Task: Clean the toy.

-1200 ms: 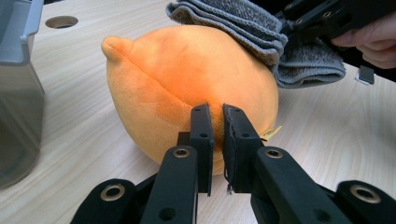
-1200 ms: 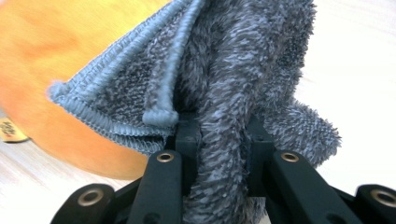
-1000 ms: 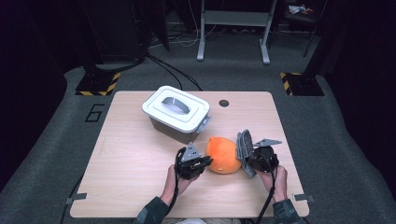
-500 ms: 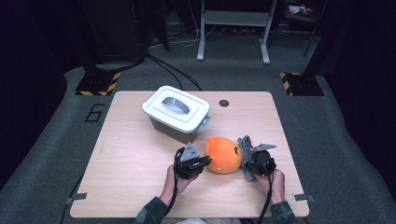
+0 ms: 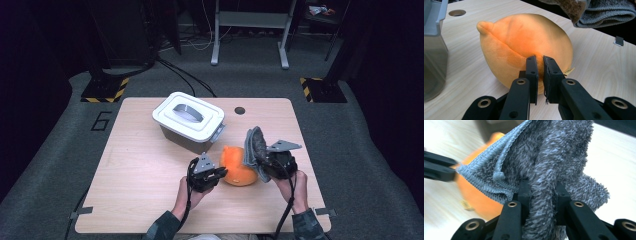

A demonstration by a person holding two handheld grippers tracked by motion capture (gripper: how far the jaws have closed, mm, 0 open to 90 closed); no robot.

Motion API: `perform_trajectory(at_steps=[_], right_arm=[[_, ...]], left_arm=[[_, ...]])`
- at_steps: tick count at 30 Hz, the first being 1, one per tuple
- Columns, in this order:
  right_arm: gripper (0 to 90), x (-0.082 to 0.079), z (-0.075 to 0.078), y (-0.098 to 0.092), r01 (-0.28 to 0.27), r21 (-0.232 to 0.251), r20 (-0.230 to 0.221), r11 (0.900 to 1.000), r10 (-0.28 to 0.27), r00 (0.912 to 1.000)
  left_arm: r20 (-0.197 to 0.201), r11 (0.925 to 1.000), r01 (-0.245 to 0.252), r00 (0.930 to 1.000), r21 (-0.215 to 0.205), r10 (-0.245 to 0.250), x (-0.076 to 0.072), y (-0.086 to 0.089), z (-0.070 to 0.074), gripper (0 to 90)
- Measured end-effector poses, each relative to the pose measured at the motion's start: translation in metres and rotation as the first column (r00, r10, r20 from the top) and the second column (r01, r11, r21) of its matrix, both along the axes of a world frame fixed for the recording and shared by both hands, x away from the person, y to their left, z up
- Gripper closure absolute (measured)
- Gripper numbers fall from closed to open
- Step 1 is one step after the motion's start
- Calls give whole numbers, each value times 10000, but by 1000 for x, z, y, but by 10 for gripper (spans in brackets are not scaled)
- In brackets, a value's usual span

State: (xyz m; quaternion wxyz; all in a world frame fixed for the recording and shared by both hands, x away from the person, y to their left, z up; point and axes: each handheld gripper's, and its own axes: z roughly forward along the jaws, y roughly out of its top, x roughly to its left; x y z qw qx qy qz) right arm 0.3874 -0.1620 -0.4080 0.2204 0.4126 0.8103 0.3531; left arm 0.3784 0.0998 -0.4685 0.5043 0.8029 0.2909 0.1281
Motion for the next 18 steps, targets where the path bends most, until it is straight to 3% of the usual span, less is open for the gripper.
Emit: perform_trajectory(at_steps=[5, 8, 14, 18], right_arm=[[727, 2, 5, 32, -704, -317, -36, 9970, 704, 9975], [726, 4, 5, 45, -965, -268, -59, 9950, 964, 9953], [723, 7, 4, 60, -1505, -314, -99, 9881, 1503, 9886], [725, 7, -1, 65, -1400, -514, -257, 9888, 1388, 9900]], left_arm=[[55, 9998, 160, 9999, 95, -161, 0, -1, 2, 829], [73, 9998, 183, 9998, 76, -183, 0, -2, 2, 829], [122, 9995, 297, 9995, 95, -299, 0, -3, 2, 830], [16, 9993, 343, 9994, 113, -343, 0, -2, 2, 830]])
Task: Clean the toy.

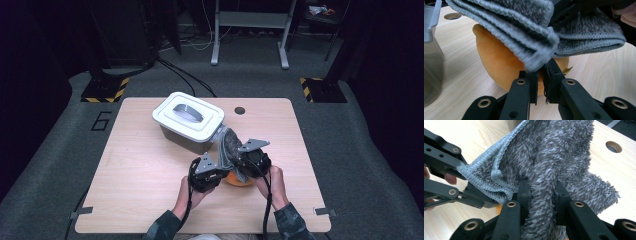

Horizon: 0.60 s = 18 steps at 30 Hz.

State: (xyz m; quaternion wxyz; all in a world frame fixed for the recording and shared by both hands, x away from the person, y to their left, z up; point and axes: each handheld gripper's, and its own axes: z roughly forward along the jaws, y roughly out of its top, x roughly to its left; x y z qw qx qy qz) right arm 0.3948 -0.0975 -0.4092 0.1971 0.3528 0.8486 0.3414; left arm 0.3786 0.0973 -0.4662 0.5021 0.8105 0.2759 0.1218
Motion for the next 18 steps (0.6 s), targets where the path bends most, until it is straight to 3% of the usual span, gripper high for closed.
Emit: perform_trajectory(at_steps=[7, 8, 10, 18], right_arm=[[724, 1, 0, -5, 90, -164, 171, 9998, -87, 9998], [724, 0, 0, -7, 268, -209, -17, 9994, -268, 9996], [724, 2, -1, -12, 256, -237, 156, 9994, -252, 9996], [723, 2, -8, -31, 901, -272, -13, 9956, -901, 9959]], left_arm=[[-58, 9999, -80, 10000, -65, 80, 1, 0, -1, 830], [-62, 10000, -61, 10000, -51, 61, 1, 1, -1, 831], [-114, 10000, -4, 9999, -27, 3, 1, 2, -1, 830], [-140, 9998, -144, 9998, -145, 142, 1, 2, -3, 830]])
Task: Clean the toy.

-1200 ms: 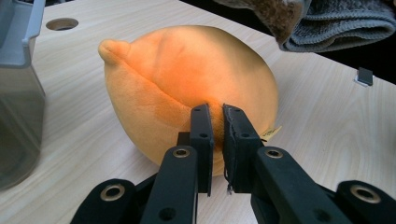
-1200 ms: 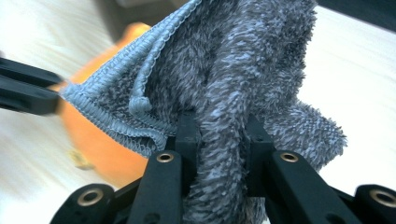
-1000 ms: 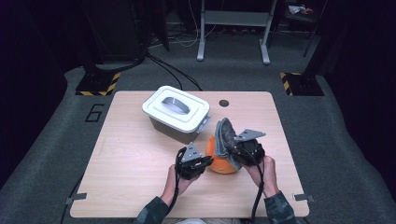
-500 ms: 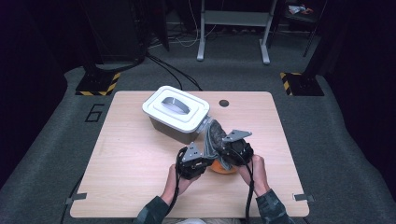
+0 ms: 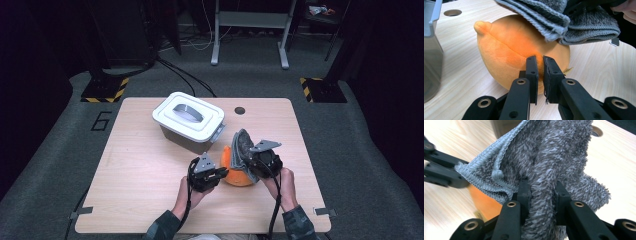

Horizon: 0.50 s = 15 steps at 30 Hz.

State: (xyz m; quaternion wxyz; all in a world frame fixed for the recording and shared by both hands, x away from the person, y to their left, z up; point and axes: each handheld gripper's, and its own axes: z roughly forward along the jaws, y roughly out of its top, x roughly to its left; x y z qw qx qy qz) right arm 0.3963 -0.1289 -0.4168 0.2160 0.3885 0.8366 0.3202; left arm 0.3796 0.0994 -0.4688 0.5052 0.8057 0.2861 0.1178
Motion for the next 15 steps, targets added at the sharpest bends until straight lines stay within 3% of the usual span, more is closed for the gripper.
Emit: perform_trajectory(at_steps=[15], right_arm=[[723, 4, -24, -39, 1237, 61, -481, 9923, -1232, 9912]], left_arm=[[-92, 9999, -106, 9999, 11, 106, 0, 3, -3, 830]])
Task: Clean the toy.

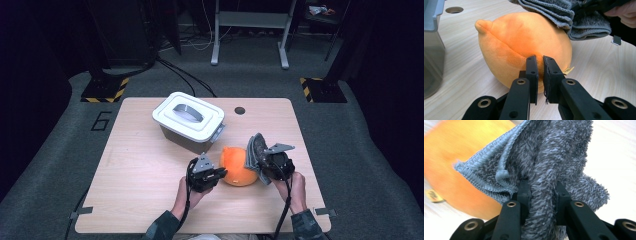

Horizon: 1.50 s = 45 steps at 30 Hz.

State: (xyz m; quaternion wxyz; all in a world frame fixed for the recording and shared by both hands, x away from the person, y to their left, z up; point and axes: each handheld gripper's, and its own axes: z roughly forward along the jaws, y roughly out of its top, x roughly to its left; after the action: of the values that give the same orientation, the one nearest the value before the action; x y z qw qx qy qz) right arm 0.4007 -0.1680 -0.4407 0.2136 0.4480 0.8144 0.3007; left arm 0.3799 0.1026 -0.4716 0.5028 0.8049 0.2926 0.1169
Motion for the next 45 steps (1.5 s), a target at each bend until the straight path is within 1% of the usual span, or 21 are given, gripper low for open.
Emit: perform_trajectory(at_steps=[3, 4, 11, 17, 21, 25, 26, 28, 29, 31, 32, 34, 35, 36, 37, 38, 39, 41, 43, 44, 45], right_arm=[[723, 1, -8, -6, 296, 104, -288, 9995, -293, 9992], [723, 1, -11, -8, 354, 111, -304, 9993, -350, 9989], [724, 6, -29, -15, 517, 250, -756, 9983, -497, 9959], [725, 10, -46, -15, 715, 310, -1204, 9970, -673, 9904], [725, 12, -56, -12, 758, 379, -1469, 9964, -695, 9867], [726, 13, -61, -13, 706, 461, -1420, 9964, -634, 9878], [726, 12, -60, -14, 699, 430, -1533, 9966, -625, 9862], [729, 12, -56, -17, 708, 238, -1397, 9972, -668, 9879], [730, 11, -53, -19, 826, 261, -1369, 9962, -783, 9875], [731, 8, -44, -24, 911, 331, -1093, 9953, -870, 9902], [731, 6, -38, -27, 980, 490, -971, 9940, -929, 9909], [731, 2, -25, -31, 956, 762, -667, 9925, -906, 9937], [731, -1, -18, -31, 975, 796, -454, 9920, -941, 9945], [731, -3, -11, -30, 858, 900, -308, 9922, -833, 9960], [730, -5, -4, -28, 748, 1033, -129, 9918, -739, 9972], [730, -7, 3, -25, 674, 1023, 88, 9925, -686, 9976], [730, -9, 9, -21, 472, 959, 242, 9943, -497, 9985], [730, -12, 18, -11, 68, 1078, 433, 9942, -115, 9990], [730, -12, 20, 0, -280, 987, 369, 9947, 245, 9990], [730, -10, 18, 6, -344, 978, 287, 9946, 318, 9991], [730, -8, 15, 11, -388, 878, 92, 9954, 381, 9992]], left_arm=[[-10, 10000, -1, 10000, -17, 1, 0, 0, 0, 830], [-41, 10000, -1, 10000, -53, 1, 0, 0, -1, 830], [7, 10000, -30, 10000, -37, 30, 1, 0, -1, 830], [-3, 10000, -56, 10000, -48, 56, 1, 2, -3, 831], [-97, 10000, -54, 9999, -50, 54, 1, 3, -4, 830], [-30, 9999, -112, 9999, -45, 112, 1, 3, -4, 830], [-65, 10000, -6, 10000, 2, 6, 1, 4, -3, 830], [-57, 9999, -112, 9999, -76, 111, 1, 3, -4, 830], [-59, 9999, -140, 9999, -75, 139, 1, 4, -4, 830], [-135, 9997, -206, 9997, -126, 204, 1, 4, -4, 829], [-172, 9999, -142, 9998, -95, 141, 2, 5, -3, 829], [-171, 9998, -140, 9998, -106, 138, 2, 5, -3, 829], [-117, 9997, -209, 9997, -133, 207, 2, 4, -4, 829], [-120, 9997, -208, 9997, -135, 206, 2, 4, -4, 829], [-116, 9997, -211, 9997, -136, 209, 2, 4, -4, 829], [-118, 9997, -222, 9997, -141, 221, 2, 4, -4, 829], [-174, 9998, -153, 9997, -124, 150, 2, 5, -3, 829], [-192, 9998, -168, 9997, -140, 165, 2, 4, -3, 828], [-181, 9996, -207, 9996, -167, 204, 2, 4, -4, 826], [-169, 9997, -196, 9997, -167, 193, 2, 4, -4, 825], [-164, 9996, -197, 9997, -179, 194, 2, 5, -4, 823]])
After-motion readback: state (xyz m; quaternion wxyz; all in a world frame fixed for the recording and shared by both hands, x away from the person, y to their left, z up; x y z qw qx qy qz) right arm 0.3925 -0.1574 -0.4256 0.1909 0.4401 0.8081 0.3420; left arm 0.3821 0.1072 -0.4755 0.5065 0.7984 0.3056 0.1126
